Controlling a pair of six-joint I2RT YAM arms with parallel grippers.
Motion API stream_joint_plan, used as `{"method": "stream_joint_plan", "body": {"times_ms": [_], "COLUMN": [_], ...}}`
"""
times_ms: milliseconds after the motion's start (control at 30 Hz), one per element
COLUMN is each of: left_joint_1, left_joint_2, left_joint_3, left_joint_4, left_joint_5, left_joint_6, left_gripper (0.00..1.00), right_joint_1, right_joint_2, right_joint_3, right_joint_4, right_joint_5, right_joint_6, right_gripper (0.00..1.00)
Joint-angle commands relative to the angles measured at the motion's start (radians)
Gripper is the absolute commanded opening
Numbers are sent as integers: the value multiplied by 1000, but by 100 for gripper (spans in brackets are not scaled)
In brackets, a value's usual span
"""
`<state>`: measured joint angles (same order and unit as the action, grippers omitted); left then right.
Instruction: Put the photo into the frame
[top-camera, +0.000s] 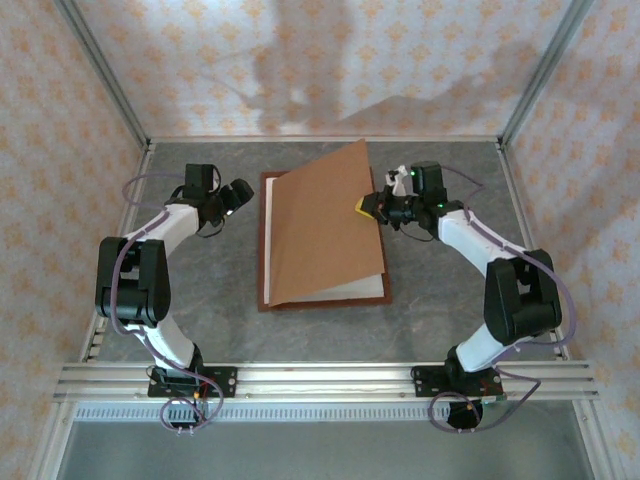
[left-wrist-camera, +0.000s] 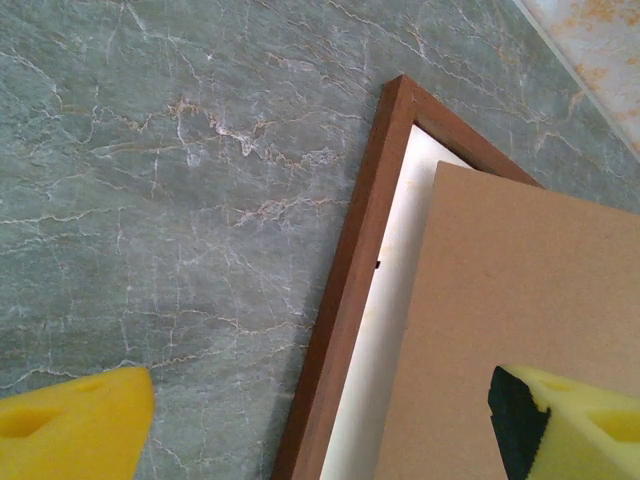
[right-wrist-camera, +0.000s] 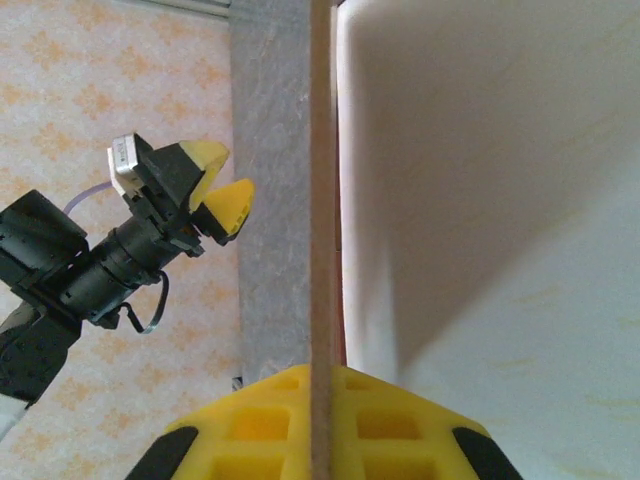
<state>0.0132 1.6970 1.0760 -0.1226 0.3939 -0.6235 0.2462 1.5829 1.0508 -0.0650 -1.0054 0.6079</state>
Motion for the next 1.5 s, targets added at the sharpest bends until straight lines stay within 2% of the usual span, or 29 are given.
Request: {"method": "stream_joint_plan", "body": {"times_ms": [0,367,700,1133,1433,1467], "left_joint_1": [-5,-5,-5,-5,-5,-5], "left_joint_2": [-29,-21,-20,-12,0,5], "left_joint_3": [-4,2,6,8,5,4], "left_joint_4": [-36,-45,-54,-52,-45,-43], "left_joint_5": [-29,-17,-15,-8,2,7], "left_joint_6": [33,48,58,60,59,57], "left_gripper": [87,87,87,87,87,87], "right_joint_1": [1,2,2,2,4,4], "right_joint_2": [14,93,120,124,139,140], "right_joint_3": [6,34,60,-8,-37,-42], "right_joint_4": [107,143,146,276,282,289], "right_joint_5": [-79,-79,-22,31,38,39], "right_joint_6": [-15,-32,-67,7,12,18], "right_gripper": [0,0,0,0,0,2]}}
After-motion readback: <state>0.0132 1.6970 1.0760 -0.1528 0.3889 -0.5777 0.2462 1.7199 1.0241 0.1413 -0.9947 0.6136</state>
